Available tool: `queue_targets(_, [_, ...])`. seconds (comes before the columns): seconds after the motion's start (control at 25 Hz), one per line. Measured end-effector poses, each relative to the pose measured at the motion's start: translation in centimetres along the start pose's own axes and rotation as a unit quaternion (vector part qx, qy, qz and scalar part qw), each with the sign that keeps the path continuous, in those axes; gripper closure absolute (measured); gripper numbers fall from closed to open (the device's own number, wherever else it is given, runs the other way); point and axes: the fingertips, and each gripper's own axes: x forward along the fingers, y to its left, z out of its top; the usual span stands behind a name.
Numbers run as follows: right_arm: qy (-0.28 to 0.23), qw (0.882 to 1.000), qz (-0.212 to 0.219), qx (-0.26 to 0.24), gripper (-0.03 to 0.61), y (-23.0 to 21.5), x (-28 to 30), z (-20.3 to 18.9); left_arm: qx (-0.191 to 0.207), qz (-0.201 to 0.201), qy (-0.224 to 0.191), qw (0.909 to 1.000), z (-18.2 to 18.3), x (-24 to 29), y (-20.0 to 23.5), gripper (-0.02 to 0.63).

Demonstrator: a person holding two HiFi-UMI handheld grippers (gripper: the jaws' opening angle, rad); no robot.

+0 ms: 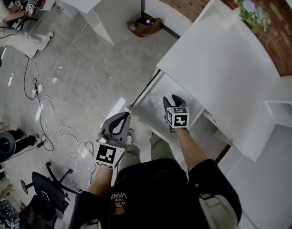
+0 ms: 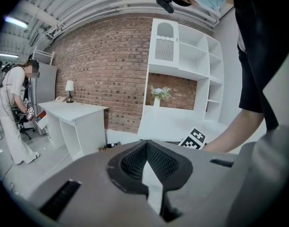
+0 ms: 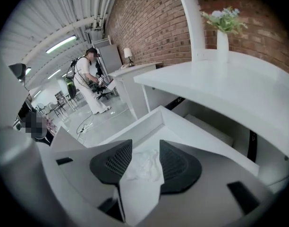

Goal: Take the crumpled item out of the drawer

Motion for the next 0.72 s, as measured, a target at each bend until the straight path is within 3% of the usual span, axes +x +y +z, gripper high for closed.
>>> queue_targets(0.36, [-0.117,0.993,-0.008,0.034,0.531,2.3,-10.2,4.4,0.03,-0.057,-0.027,0.9976,2.8,-0.9,-2.6,0.607])
queue_targets(0.72, [-0.223,0.973,-0.039,0.051,0.572,4.0,-20.3,8.3,0.048,-0.115,-0.046,0.991,4.2,-1.7,-5.2,0.607])
